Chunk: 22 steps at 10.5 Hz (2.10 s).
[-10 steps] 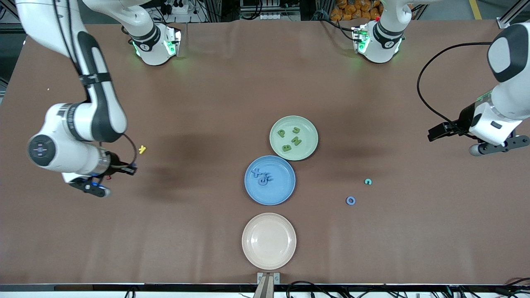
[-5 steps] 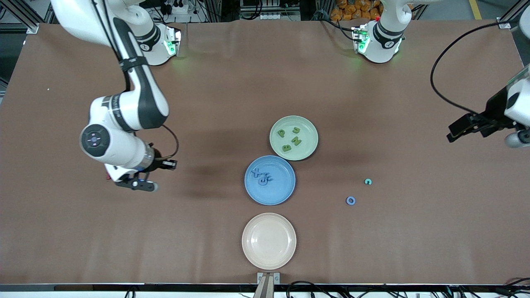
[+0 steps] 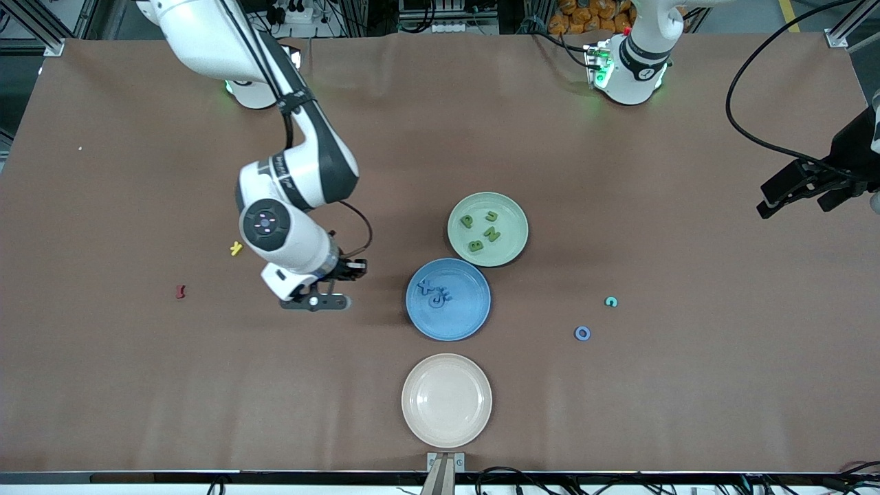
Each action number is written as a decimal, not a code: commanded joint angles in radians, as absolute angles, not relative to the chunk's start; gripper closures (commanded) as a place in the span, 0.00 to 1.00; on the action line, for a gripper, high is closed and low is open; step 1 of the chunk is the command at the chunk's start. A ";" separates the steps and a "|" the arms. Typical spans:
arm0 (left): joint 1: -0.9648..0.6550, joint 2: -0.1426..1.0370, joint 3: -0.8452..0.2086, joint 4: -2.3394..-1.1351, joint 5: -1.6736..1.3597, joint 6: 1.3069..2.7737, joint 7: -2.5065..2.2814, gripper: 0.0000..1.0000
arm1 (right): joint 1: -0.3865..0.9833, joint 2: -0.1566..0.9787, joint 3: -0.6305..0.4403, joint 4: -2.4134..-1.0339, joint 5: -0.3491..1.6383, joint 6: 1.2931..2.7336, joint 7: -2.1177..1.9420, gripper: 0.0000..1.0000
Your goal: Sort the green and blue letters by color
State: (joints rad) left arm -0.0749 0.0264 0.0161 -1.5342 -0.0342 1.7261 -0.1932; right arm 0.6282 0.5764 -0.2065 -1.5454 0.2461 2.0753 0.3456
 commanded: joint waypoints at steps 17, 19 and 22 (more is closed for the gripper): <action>-0.064 -0.067 -0.032 -1.589 0.004 1.678 -0.226 0.00 | 0.673 0.773 -0.055 -1.437 0.255 2.522 0.515 0.00; -0.071 -0.074 -0.037 -1.565 0.017 1.677 -0.219 0.00 | 0.673 0.773 -0.055 -1.437 0.247 2.522 0.506 0.00; -0.064 -0.075 -0.035 -1.563 0.017 1.649 -0.082 0.00 | 0.654 0.767 -0.061 -1.448 0.241 2.508 0.454 0.00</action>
